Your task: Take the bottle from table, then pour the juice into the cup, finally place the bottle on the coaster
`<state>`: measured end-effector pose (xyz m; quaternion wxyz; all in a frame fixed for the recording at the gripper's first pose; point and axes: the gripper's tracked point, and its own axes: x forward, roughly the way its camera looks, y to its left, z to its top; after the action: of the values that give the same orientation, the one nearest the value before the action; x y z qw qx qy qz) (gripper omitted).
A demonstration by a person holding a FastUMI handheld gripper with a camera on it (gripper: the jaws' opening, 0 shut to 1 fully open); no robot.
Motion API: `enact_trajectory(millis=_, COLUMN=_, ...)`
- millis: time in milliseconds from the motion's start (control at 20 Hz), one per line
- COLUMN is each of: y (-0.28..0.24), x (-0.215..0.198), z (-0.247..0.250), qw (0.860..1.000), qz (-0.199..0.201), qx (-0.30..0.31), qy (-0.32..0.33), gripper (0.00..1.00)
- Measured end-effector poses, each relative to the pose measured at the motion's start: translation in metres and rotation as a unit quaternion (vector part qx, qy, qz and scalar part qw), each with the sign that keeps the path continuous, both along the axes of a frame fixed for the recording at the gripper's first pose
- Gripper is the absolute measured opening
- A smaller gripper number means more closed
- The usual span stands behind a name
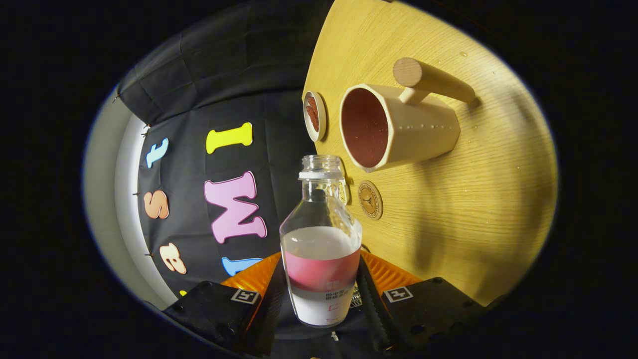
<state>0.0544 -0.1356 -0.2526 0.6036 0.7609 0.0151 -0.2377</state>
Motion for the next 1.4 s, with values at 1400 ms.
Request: enact_trajectory(millis=1400, y=-0.024, x=0.024, z=0.037, qw=0.981, qz=-0.114, qx=0.144, qy=-0.061, gripper=0.75)
